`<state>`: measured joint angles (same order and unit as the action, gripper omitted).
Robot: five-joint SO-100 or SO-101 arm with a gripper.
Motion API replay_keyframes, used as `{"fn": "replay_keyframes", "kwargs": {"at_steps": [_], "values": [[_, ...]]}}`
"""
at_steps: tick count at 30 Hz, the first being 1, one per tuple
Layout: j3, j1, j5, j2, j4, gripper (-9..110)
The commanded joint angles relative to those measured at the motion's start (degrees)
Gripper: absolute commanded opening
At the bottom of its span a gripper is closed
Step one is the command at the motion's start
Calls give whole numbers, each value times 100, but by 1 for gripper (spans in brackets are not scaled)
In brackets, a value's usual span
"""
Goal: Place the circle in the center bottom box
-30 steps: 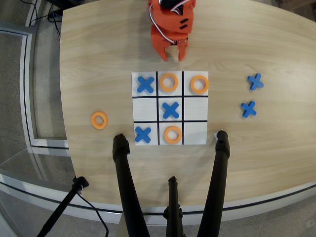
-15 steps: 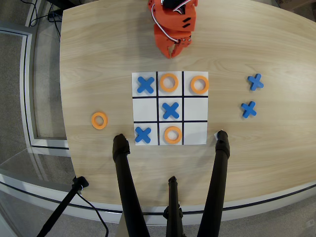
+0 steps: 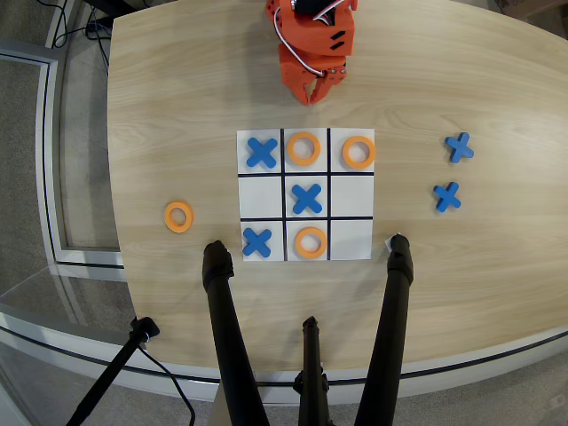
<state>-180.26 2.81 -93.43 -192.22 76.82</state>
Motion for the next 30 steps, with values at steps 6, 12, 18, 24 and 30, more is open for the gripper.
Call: {"fn": "replay_keyframes", "kwargs": {"at_steps": [6, 12, 18, 24, 30], "values": [[-325, -9, 26, -18, 35, 0], [-325, -9, 26, -18, 35, 0], [-325, -9, 26, -18, 35, 0], [-325, -149, 9, -18, 35, 0], [-325, -5889, 0, -246, -70, 0]]}}
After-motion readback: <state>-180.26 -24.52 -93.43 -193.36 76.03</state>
